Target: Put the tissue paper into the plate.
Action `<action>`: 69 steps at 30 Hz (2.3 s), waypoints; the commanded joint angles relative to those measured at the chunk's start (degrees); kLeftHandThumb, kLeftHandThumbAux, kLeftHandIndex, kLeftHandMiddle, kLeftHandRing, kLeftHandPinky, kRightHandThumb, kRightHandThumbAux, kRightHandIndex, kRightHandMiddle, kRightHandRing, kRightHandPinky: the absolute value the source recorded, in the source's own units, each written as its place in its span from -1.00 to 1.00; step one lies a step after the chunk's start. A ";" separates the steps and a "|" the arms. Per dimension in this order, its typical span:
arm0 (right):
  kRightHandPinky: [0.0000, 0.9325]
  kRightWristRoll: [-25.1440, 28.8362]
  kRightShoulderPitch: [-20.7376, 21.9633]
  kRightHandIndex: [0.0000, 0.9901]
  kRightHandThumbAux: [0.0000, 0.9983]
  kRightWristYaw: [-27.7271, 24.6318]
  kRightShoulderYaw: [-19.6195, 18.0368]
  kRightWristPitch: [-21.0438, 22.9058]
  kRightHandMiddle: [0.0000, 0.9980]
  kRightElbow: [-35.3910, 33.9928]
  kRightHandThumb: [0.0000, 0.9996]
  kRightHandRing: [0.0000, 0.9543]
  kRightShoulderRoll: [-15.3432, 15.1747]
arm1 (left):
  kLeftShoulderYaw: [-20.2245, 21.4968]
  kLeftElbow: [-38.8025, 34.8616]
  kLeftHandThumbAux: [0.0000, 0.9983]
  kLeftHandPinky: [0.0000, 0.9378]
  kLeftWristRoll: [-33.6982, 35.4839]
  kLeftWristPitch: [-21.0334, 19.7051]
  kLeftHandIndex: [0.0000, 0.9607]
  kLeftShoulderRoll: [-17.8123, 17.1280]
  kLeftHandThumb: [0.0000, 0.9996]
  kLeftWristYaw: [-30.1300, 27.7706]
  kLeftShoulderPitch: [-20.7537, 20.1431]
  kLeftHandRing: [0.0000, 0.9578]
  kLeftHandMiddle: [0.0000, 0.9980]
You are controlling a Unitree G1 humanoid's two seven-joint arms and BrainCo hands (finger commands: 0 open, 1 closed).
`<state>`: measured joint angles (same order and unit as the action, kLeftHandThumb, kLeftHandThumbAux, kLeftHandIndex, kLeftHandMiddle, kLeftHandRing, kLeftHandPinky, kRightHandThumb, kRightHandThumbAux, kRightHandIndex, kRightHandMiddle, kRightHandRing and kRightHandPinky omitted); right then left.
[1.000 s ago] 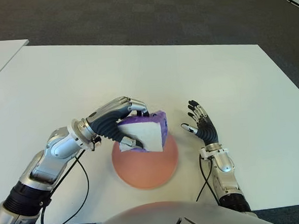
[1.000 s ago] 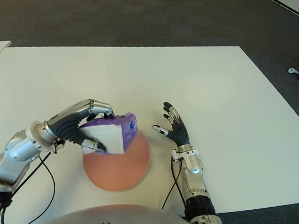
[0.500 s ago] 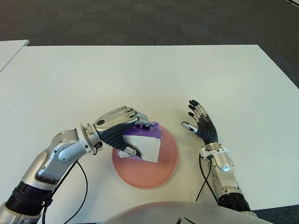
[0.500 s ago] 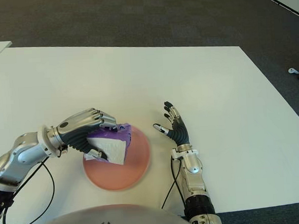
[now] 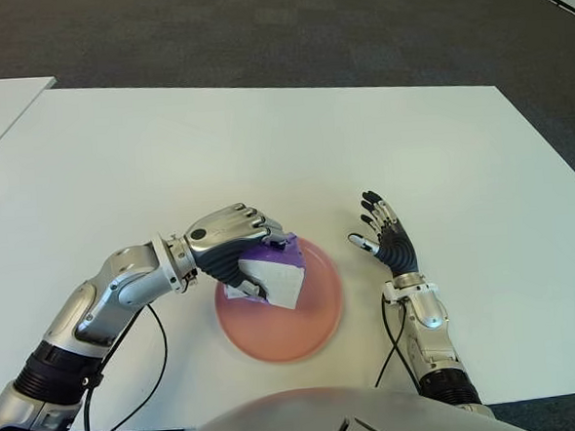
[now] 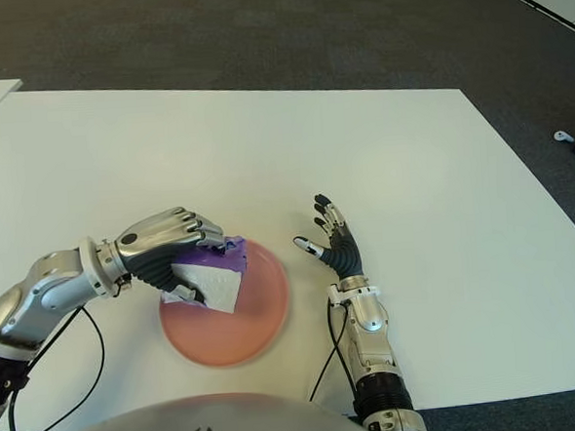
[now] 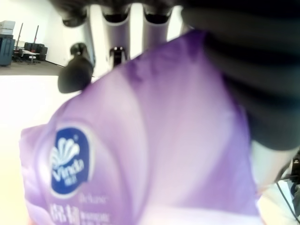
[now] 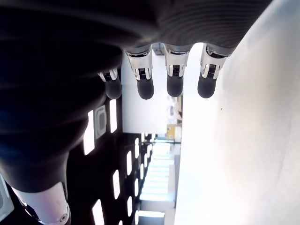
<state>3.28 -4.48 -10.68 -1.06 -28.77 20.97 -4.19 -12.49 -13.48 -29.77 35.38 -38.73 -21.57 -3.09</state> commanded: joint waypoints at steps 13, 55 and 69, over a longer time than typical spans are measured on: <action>-1.00 -0.36 -4.40 -1.00 0.44 -0.86 1.13 4.06 -1.00 7.18 -1.00 -1.00 1.11 | -0.48 2.65 0.39 0.64 -5.17 2.10 -0.08 2.60 0.50 5.35 1.10 0.72 0.65; -1.00 -0.92 -7.68 -1.00 0.33 1.86 2.40 14.34 -1.00 -2.25 -1.00 -1.00 1.50 | -2.00 1.10 -0.59 -1.00 2.39 3.78 -1.00 -5.27 -0.76 -7.11 -0.94 -1.00 -1.00; -1.00 -1.17 -4.62 -1.00 0.33 1.08 2.18 6.70 -1.00 5.58 -1.00 -1.00 1.40 | 5.89 0.31 -0.51 -1.00 16.12 -2.57 -1.00 -2.82 -0.77 -5.62 0.95 -1.00 -1.00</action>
<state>2.51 -5.53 -8.88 0.66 -23.56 17.22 -3.37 -10.69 -13.05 -23.16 36.54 -42.79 -27.73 -3.42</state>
